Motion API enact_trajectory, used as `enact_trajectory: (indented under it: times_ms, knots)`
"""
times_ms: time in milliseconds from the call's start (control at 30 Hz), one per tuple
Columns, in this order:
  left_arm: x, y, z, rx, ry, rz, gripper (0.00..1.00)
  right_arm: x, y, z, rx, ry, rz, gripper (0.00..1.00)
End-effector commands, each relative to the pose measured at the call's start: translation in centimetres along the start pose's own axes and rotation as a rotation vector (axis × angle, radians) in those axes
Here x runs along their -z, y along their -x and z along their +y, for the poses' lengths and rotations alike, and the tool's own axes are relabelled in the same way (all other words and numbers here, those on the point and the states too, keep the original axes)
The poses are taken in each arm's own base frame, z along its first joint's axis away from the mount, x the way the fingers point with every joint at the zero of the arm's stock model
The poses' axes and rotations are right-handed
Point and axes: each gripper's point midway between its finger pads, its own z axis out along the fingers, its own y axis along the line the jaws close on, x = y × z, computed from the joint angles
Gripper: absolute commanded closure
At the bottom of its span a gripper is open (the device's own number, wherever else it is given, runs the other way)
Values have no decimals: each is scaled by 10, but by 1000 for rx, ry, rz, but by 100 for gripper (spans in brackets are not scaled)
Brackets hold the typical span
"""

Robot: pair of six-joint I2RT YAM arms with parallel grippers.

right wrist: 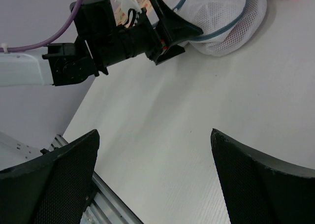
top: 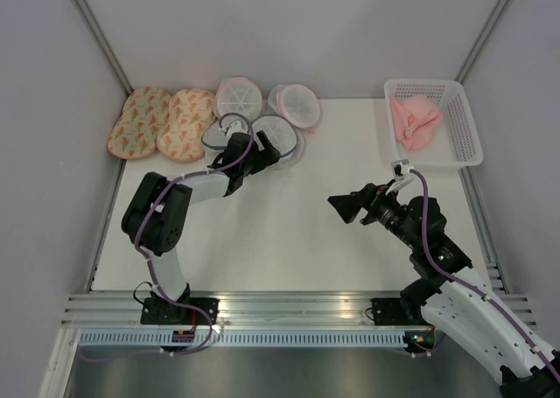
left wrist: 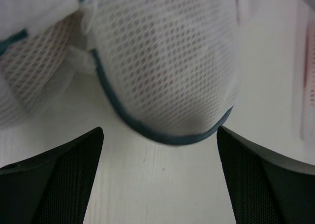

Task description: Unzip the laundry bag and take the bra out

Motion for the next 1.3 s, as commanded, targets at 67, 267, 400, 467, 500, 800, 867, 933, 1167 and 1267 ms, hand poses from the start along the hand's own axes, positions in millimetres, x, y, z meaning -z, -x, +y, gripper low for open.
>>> enact_trajectory:
  times_ms: [67, 267, 400, 467, 500, 800, 867, 933, 1167, 1267]
  knots:
    - [-21, 51, -68, 131, -230, -129, 0, 8, -3, -7, 15, -31, -3, 2]
    - [-38, 39, -71, 232, -260, -97, 0, 9, -5, -13, 26, -59, 4, 2]
    - [-47, 22, -59, 252, -205, -35, 25, 7, -8, -15, 23, -67, 15, 2]
    - [-38, 11, -65, 253, -262, 7, 67, 7, -7, -15, 23, -66, 12, 2]
    - [-33, 7, -66, 267, -272, 21, 82, 7, -7, -15, 19, -69, 10, 2]
    - [83, -57, -72, 301, -308, 102, 98, 0, -11, -30, -1, -149, 36, 2]
    - [108, -98, -60, 306, -258, 135, 98, -3, -14, -33, -14, -163, 51, 2]
    - [132, -99, -58, 387, -239, 68, 98, -11, -26, -39, -51, -184, 96, 2]
    - [154, -139, -25, 467, -138, -10, 98, -32, -69, -4, -341, 79, 205, 2]
    - [149, -142, -20, 502, -112, -24, 98, -30, -79, -6, -340, 75, 218, 2]
